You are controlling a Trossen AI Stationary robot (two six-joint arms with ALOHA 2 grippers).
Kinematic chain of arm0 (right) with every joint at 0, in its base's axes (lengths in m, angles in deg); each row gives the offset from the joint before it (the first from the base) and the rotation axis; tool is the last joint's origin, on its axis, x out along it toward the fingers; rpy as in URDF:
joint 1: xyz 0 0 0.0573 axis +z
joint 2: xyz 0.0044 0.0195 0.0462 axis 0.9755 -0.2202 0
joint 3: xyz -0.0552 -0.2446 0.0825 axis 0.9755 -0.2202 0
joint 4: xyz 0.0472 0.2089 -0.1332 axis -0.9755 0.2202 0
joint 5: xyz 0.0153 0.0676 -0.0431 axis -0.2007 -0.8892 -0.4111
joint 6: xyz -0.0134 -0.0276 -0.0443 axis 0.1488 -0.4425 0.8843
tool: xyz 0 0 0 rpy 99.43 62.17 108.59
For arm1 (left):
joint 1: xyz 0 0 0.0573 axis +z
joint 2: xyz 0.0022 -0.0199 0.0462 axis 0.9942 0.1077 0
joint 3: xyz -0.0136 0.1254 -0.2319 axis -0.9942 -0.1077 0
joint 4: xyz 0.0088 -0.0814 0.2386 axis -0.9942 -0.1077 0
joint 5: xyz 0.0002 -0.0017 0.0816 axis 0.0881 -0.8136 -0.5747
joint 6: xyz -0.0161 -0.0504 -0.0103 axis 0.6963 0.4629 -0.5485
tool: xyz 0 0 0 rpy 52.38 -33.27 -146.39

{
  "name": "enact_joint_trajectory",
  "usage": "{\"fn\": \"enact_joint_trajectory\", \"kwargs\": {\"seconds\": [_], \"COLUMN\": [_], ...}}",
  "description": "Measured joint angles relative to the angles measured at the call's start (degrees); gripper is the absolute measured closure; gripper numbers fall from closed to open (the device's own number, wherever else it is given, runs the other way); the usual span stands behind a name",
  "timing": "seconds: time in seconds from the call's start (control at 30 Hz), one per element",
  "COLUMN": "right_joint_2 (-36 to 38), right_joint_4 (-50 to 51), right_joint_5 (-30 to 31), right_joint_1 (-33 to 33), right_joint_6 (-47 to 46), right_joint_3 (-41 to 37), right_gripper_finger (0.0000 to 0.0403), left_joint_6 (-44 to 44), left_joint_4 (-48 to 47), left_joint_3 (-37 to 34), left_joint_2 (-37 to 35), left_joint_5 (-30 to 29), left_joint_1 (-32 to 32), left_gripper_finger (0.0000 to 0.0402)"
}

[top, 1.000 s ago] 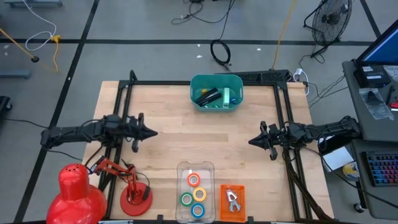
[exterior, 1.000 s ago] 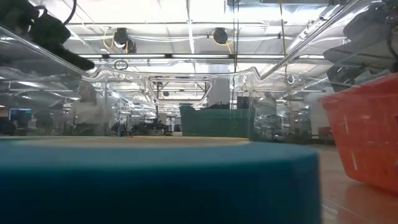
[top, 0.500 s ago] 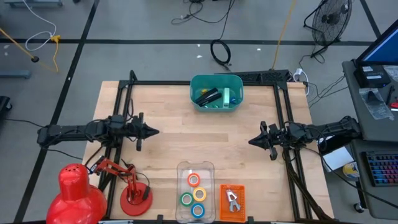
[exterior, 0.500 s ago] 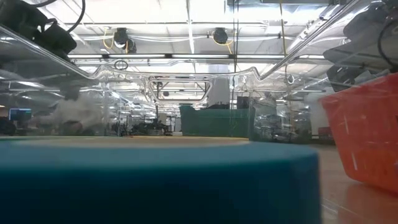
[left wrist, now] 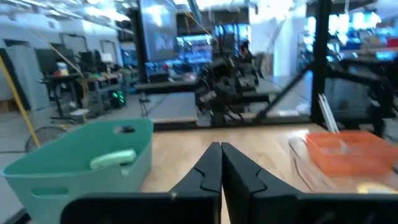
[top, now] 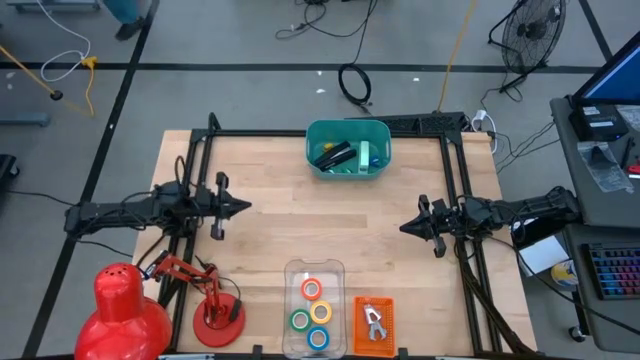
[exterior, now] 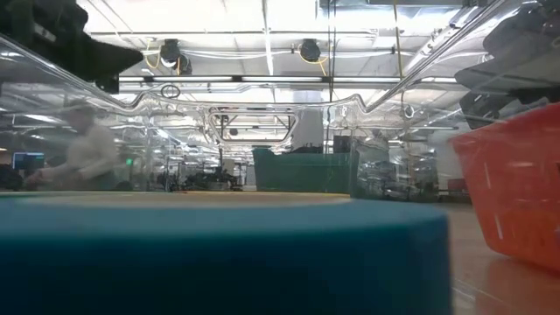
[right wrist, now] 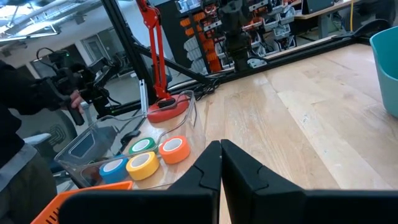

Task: Pick and place Stapler, Stapler remover, tape
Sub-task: Return to Home Position

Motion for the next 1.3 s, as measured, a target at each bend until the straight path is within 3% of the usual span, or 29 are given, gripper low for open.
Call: {"fn": "enact_joint_trajectory", "kwargs": {"seconds": [0.17, 0.33, 0.8, 0.97, 1.3], "right_joint_2": [0.0, 0.0, 0.0, 0.0, 0.0], "right_joint_4": [0.0, 0.0, 0.0, 0.0, 0.0], "right_joint_5": [0.0, 0.0, 0.0, 0.0, 0.0], "right_joint_1": [0.0, 0.0, 0.0, 0.0, 0.0], "right_joint_6": [0.0, 0.0, 0.0, 0.0, 0.0], "right_joint_3": [0.0, 0.0, 0.0, 0.0, 0.0], "right_gripper_finger": [0.0399, 0.0399, 0.0399, 0.0399, 0.0399], "left_joint_6": [-2.5, -3.1, -1.9, -3.0, 2.1], "left_joint_4": [-4.2, -4.7, -11.1, -14.8, -15.3], "left_joint_3": [0.0, 0.0, -0.1, -0.1, -0.1], "left_joint_2": [-4.1, -8.8, -8.6, -8.6, -8.1], "left_joint_5": [2.5, 0.2, 0.1, 2.6, 1.7], "left_joint_1": [0.0, 0.0, 0.0, 0.0, 0.0], "left_gripper_finger": [0.0393, 0.0389, 0.0388, 0.0399, 0.0377]}}
